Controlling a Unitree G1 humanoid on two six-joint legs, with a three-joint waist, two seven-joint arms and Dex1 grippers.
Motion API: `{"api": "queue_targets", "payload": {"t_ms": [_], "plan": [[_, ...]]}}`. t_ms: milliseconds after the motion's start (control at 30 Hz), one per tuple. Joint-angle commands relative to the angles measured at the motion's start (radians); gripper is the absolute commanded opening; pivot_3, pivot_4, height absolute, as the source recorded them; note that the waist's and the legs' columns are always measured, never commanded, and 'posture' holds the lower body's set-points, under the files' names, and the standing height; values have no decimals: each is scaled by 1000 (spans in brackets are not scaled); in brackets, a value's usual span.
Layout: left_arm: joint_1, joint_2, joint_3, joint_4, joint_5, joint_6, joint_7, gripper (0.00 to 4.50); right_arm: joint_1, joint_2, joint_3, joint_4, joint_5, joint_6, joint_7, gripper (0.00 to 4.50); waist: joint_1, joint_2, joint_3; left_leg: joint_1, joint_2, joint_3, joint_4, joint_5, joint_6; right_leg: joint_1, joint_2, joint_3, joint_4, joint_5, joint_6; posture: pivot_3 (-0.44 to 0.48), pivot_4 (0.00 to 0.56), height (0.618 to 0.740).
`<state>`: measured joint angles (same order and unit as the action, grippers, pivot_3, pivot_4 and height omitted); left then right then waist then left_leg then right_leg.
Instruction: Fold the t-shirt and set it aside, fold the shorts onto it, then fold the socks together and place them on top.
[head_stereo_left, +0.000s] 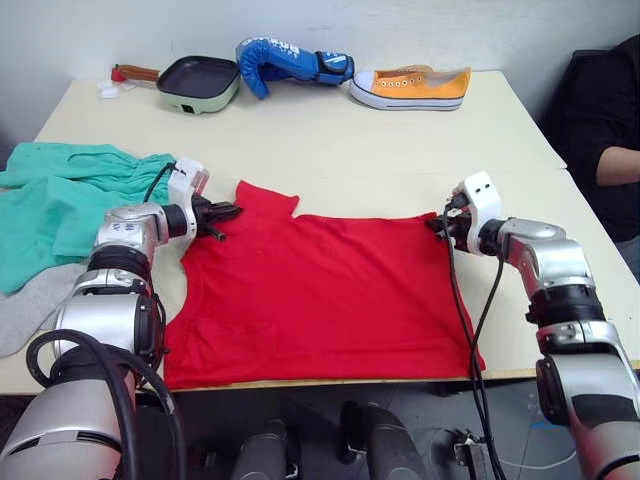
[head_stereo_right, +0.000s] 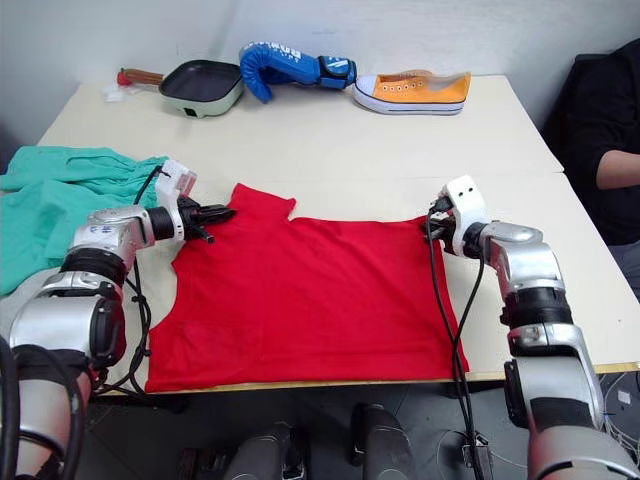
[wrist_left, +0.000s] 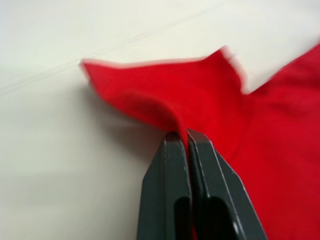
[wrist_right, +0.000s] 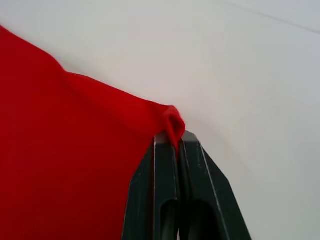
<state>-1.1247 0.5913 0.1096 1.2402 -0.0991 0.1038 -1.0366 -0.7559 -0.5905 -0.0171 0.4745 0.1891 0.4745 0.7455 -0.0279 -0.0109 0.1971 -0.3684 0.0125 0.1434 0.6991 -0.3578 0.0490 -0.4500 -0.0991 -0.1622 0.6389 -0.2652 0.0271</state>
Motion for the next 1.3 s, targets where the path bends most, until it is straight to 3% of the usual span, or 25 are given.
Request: {"api": "queue_targets", "payload": {"t_ms": [33, 233, 333, 400, 533, 633, 800, 1000, 1067, 1167, 1233, 1300], "plan": [[46, 52, 18, -117, -33, -149, -152, 27, 125, -65, -31, -231, -15, -201, 45, 0, 0, 0, 0, 0, 0, 0, 0, 0, 0, 0, 0, 0, 0, 0, 0, 0, 150, 740], [282, 99, -52, -349, 31, -542, -209, 27, 381, -148, -20, -423, -137, -707, 59, 0, 0, 0, 0, 2, 0, 1, -1, -1, -1, 1, 1, 2, -1, 0, 0, 0, 150, 740], [375, 121, -70, -397, 85, -804, -134, 27, 446, -203, 4, -414, -245, -979, 44, 0, 1, 0, 0, 4, 0, 2, -1, -1, -1, 1, 0, 3, 0, 0, 0, 0, 150, 740], [400, 138, -73, -378, 158, -1022, -18, 27, 469, -245, 19, -366, -333, -1175, 12, 0, 2, 0, 0, 4, 0, 2, 0, -1, -1, 1, 0, 3, -1, 0, 0, 0, 150, 740], [411, 178, -79, -314, 325, -1294, 217, 27, 484, -306, 35, -274, -485, -1471, -66, 0, 4, 0, 0, 10, 0, 3, -1, -1, -1, 6, -2, 4, -3, 0, 0, 0, 150, 740], [423, 248, -76, -281, 554, -1462, 440, 27, 499, -347, 22, -191, -640, -1667, -162, 0, 4, 0, 0, 12, 0, 4, -3, -1, -2, 6, -2, 4, -4, 0, 0, 0, 150, 740], [426, 348, -212, -294, 1004, -1424, 953, 27, 487, -377, 4, -95, -906, -1790, -345, 0, 3, 0, 0, 14, 0, 6, -7, -1, -2, 6, -2, 6, -4, 0, 0, 0, 150, 740], [381, 363, -411, -228, 1191, -1365, 1306, 27, 462, -394, 39, -50, -987, -1759, -473, 0, 9, 2, -2, 17, 0, 10, -12, 0, -1, 6, -2, 9, -3, 0, 0, 0, 150, 740], [357, 357, -443, -180, 1168, -1372, 1318, 27, 462, -401, 64, -33, -959, -1740, -470, 0, 17, 3, -2, 19, 0, 11, -12, 1, -2, 7, -2, 10, -3, 0, -1, 0, 150, 740], [325, 335, -431, -66, 1018, -1406, 1189, 230, 483, -411, 104, -32, -803, -1680, -411, 186, 24, 3, -2, 23, 0, 13, -15, 2, -3, 7, -2, 12, -1, -1, -2, 0, 150, 740], [306, 304, -370, 34, 836, -1405, 974, 698, 520, -431, 134, -94, -615, -1592, -325, 644, 25, 3, -2, 29, 0, 16, -17, 2, -3, 11, -2, 13, -1, -2, -4, 0, 150, 740], [301, 261, -273, 85, 610, -1340, 660, 1376, 557, -462, 143, -194, -448, -1498, -247, 1351, 25, 3, -2, 30, 1, 17, -18, 2, -3, 11, -1, 13, -1, -3, -4, 0, 150, 740]]}}
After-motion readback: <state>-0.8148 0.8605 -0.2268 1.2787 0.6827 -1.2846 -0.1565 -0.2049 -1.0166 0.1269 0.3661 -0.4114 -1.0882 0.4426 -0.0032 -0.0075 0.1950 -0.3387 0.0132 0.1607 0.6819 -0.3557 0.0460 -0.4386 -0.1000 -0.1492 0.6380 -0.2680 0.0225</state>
